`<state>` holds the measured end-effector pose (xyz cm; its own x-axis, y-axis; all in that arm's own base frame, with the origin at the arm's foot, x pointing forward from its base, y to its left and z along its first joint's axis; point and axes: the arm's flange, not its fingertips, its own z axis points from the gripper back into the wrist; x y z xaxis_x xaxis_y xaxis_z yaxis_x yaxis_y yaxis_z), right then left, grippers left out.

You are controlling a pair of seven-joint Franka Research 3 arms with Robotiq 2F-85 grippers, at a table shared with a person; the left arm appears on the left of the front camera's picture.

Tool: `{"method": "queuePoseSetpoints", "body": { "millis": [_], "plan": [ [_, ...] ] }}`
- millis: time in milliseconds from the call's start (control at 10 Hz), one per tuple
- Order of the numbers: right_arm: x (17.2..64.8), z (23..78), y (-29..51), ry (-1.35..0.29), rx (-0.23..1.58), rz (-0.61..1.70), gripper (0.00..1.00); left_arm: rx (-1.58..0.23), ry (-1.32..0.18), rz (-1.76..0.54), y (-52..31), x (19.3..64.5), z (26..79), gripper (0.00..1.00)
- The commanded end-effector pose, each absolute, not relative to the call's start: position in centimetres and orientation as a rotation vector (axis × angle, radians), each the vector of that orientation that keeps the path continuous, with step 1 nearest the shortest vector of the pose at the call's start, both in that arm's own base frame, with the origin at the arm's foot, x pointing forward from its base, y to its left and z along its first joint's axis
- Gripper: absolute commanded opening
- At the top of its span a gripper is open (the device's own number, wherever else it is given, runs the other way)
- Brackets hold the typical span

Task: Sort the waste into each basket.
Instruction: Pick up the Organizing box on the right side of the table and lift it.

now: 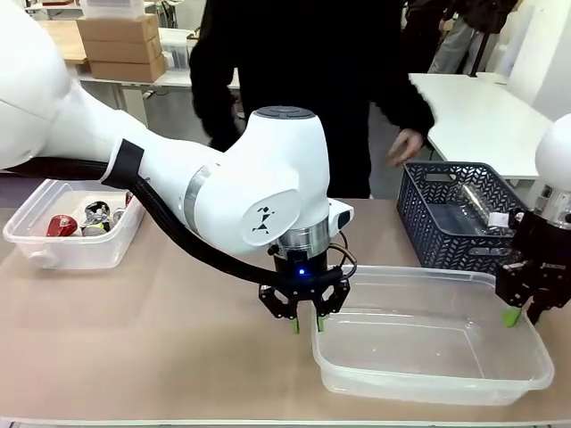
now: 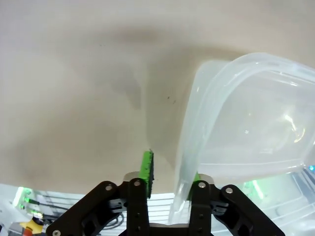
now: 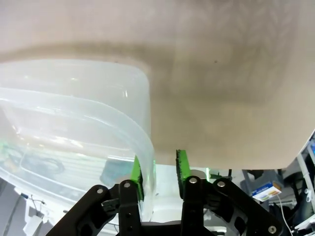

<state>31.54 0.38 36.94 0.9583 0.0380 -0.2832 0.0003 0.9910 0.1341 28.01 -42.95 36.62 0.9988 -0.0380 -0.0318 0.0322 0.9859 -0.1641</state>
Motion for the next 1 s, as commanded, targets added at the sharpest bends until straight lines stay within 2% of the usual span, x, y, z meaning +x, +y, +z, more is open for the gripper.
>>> {"method": "queuePoseSetpoints", "body": {
  "millis": [0,600,900],
  "plan": [
    [26.4,33.8,1.0,0.287,0.104,0.022,0.00,-0.179,0.003,-0.017,-41.8,27.3,36.5,0.00],
    [27.6,34.6,2.4,0.343,0.065,0.032,0.00,-0.203,-0.012,-0.043,-40.9,26.4,38.2,0.00],
    [30.4,42.1,6.2,0.391,0.063,0.067,0.00,-0.188,0.052,-0.009,-35.6,26.1,43.4,0.00]
  ]
}}
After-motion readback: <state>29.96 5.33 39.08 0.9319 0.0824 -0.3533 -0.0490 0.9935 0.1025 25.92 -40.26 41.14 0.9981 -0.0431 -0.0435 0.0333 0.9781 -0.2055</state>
